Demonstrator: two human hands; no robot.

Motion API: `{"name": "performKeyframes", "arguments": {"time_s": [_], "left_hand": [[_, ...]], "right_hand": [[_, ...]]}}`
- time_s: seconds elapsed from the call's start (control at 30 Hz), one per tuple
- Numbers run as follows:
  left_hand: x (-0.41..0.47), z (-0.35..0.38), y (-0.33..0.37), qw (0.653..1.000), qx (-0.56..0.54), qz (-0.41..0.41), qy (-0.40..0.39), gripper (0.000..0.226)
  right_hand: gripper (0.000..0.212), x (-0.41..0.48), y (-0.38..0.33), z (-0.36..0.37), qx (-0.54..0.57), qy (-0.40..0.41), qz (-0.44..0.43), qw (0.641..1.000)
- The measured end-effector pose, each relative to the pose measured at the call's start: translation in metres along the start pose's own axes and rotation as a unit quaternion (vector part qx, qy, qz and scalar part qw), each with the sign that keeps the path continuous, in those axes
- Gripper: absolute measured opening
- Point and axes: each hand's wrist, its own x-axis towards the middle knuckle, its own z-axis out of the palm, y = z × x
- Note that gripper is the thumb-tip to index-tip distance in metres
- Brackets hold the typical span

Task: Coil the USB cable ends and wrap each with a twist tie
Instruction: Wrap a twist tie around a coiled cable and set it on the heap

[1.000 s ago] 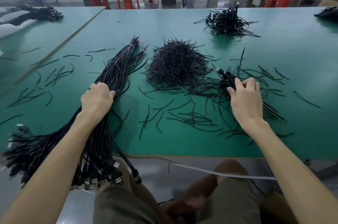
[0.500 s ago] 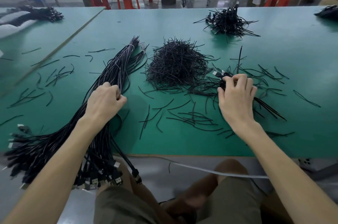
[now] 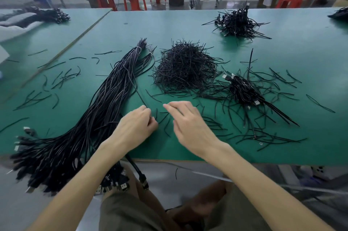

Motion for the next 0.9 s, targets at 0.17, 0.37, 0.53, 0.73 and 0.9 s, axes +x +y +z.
{"name": "performKeyframes", "arguments": {"time_s": [0.17, 0.37, 0.53, 0.73, 0.9], "left_hand": [[-0.008, -0.009, -0.001, 0.996, -0.071, 0.052, -0.014, 0.029], [-0.010, -0.012, -0.015, 0.987, -0.154, 0.027, -0.036, 0.023], [-0.009, -0.016, -0.032, 0.987, -0.156, 0.015, -0.040, 0.056], [-0.017, -0.010, -0.062, 0.987, -0.158, 0.012, -0.028, 0.056], [-0.019, -0.014, -0.062, 0.981, -0.183, 0.061, -0.028, 0.052]], "right_hand": [[0.081, 0.013, -0.029, 0.020, 0.086, -0.058, -0.018, 0.994], [0.072, 0.030, -0.034, 0.032, 0.070, -0.027, -0.007, 0.997], [0.019, 0.027, -0.016, 0.019, 0.019, 0.104, -0.057, 0.993], [0.007, 0.027, 0.026, -0.012, 0.010, 0.162, 0.026, 0.986], [0.010, 0.023, 0.031, -0.015, 0.023, 0.153, 0.083, 0.984]]}}
